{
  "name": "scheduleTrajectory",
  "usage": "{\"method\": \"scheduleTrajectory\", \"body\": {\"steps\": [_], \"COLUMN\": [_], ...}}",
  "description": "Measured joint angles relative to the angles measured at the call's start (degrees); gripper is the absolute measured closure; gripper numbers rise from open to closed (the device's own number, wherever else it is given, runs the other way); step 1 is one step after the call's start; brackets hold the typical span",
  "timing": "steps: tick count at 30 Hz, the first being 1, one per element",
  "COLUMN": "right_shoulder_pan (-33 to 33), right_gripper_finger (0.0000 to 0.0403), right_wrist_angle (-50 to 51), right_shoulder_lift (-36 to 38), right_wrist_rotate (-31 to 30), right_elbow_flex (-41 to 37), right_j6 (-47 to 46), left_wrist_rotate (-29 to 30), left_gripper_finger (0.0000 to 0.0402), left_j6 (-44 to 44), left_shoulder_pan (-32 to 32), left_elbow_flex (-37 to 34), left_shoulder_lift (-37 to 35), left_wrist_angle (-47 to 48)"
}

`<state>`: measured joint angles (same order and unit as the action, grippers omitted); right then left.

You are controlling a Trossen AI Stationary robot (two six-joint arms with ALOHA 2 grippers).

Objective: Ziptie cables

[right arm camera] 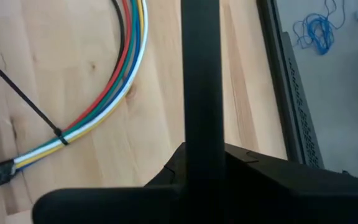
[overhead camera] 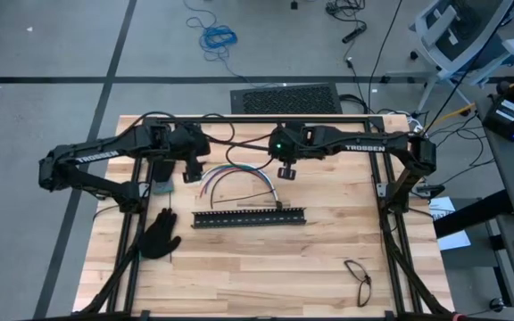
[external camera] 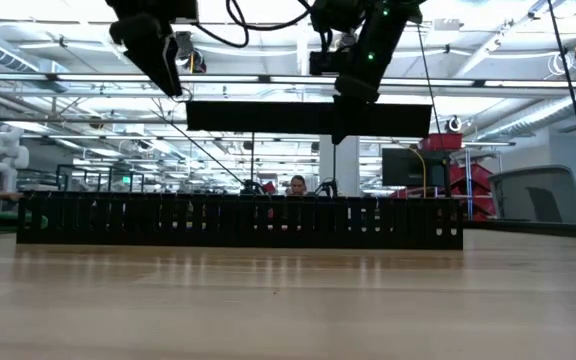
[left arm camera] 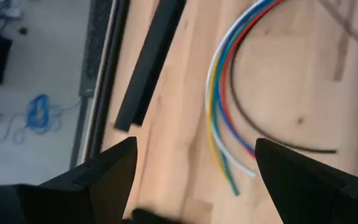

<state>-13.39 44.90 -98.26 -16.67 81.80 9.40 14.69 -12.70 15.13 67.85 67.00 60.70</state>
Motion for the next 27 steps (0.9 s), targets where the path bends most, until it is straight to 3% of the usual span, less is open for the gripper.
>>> {"method": "scheduleTrajectory", "body": {"steps": [7,13,27], "right_shoulder_pan": [0.0,0.0,1.3], "right_gripper_finger": [0.038,0.038,0.038], "right_wrist_angle": [0.0,0.1,-2.9], "right_shoulder_lift": [0.0,0.0,0.0], "right_wrist_rotate": [0.0,-0.2,0.2], "right_elbow_flex": [0.0,0.0,0.0], "right_j6": [3.0,5.2,8.3], "left_wrist_rotate": [-0.9,6.4,3.0], "left_gripper_finger": [0.0081,0.0081,0.0081], "left_j6": [3.9,1.3,-4.7], "left_shoulder_pan": [-0.7,-0.6,0.3], "left_elbow_flex": [0.0,0.0,0.1], "left_shoulder_lift": [0.0,0.0,7.7], "left_wrist_angle": [-1.2,-1.1,-1.7]}}
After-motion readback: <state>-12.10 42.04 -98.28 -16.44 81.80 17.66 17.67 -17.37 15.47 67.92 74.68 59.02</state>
